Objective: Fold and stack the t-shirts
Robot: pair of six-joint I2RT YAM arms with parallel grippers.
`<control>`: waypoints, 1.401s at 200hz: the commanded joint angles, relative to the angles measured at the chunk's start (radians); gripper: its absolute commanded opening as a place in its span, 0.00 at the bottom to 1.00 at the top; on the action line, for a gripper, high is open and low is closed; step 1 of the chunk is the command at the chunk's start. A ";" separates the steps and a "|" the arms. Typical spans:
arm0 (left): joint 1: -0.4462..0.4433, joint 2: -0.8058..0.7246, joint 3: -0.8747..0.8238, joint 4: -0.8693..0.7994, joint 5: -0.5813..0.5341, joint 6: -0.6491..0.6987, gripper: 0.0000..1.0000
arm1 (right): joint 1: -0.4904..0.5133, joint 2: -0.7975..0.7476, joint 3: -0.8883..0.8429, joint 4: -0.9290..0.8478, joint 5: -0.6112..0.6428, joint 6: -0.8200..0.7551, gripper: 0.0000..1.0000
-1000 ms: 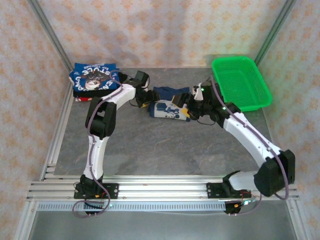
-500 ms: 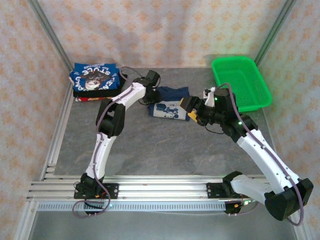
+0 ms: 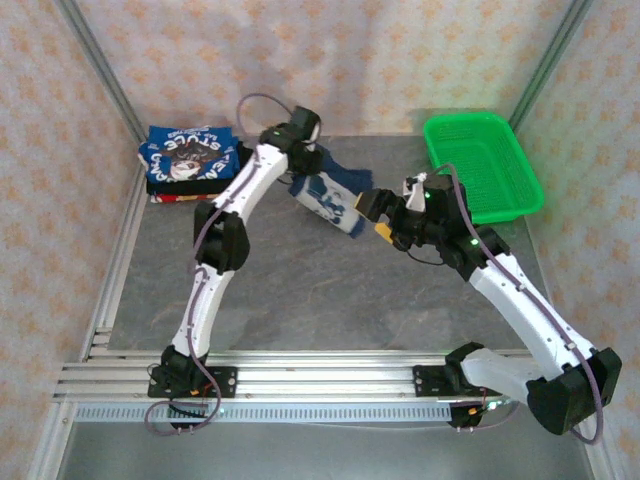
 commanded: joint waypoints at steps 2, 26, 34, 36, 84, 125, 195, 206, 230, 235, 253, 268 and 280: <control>0.067 -0.105 0.073 -0.066 -0.061 0.142 0.00 | 0.001 0.021 -0.013 0.055 -0.009 -0.010 0.97; 0.104 -0.112 0.129 -0.072 -0.068 0.200 0.00 | 0.000 0.046 -0.021 0.104 -0.032 0.004 0.99; 0.117 -0.115 0.138 -0.073 -0.069 0.212 0.00 | 0.002 0.054 -0.025 0.120 -0.037 0.011 0.99; 0.122 -0.116 0.142 -0.072 -0.068 0.215 0.00 | 0.001 0.057 -0.025 0.123 -0.038 0.012 0.99; 0.234 -0.146 0.155 0.016 0.098 0.196 0.00 | 0.001 0.085 -0.025 0.144 -0.053 0.017 0.99; 0.297 -0.141 0.169 0.057 0.175 0.169 0.00 | 0.001 0.123 -0.026 0.152 -0.050 0.029 0.99; 0.387 -0.128 0.211 0.179 0.292 0.084 0.00 | 0.001 0.164 0.008 0.139 -0.046 0.040 0.99; 0.399 -0.125 0.217 0.192 0.301 0.076 0.00 | 0.001 0.172 0.016 0.137 -0.047 0.041 0.99; 0.430 -0.121 0.226 0.219 0.320 0.060 0.00 | 0.002 0.193 0.032 0.131 -0.048 0.045 0.99; 0.437 -0.120 0.226 0.222 0.324 0.058 0.00 | 0.002 0.197 0.034 0.132 -0.049 0.045 0.99; 0.469 -0.117 0.226 0.236 0.346 0.044 0.00 | 0.005 0.208 0.042 0.128 -0.051 0.048 0.99; 0.497 -0.115 0.226 0.249 0.366 0.034 0.00 | 0.006 0.212 0.041 0.122 -0.052 0.050 0.99; 0.518 -0.112 0.224 0.250 0.377 0.033 0.00 | 0.006 0.215 0.040 0.119 -0.054 0.054 0.99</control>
